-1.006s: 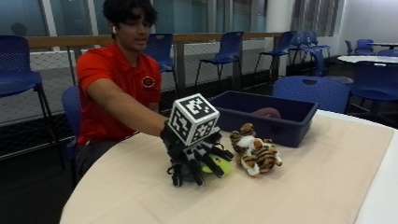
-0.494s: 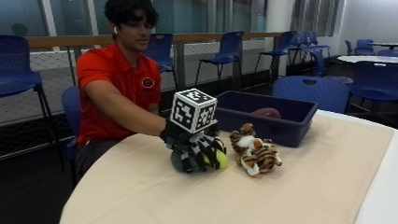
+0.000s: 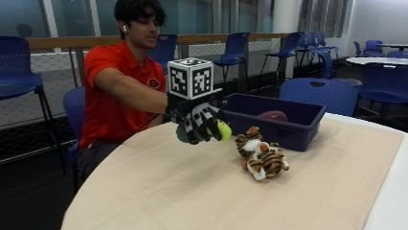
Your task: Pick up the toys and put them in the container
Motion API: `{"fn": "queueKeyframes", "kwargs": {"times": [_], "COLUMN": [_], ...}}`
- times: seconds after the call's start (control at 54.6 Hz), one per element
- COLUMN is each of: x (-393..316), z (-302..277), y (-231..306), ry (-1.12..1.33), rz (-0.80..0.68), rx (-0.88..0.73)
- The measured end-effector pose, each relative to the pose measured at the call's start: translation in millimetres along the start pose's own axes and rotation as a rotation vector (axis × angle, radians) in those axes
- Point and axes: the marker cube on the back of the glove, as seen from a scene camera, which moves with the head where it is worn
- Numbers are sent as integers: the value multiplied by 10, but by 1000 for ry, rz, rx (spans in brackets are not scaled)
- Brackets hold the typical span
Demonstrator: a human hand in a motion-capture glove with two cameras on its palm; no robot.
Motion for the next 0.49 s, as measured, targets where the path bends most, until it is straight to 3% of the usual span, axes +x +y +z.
{"fn": "queueKeyframes", "kwargs": {"times": [0.22, 0.494], "x": [-623, -2037], "z": [-430, -809], "y": [38, 11], "ry": [-34, -73], "rz": [-101, -292], "rx": [46, 93]}}
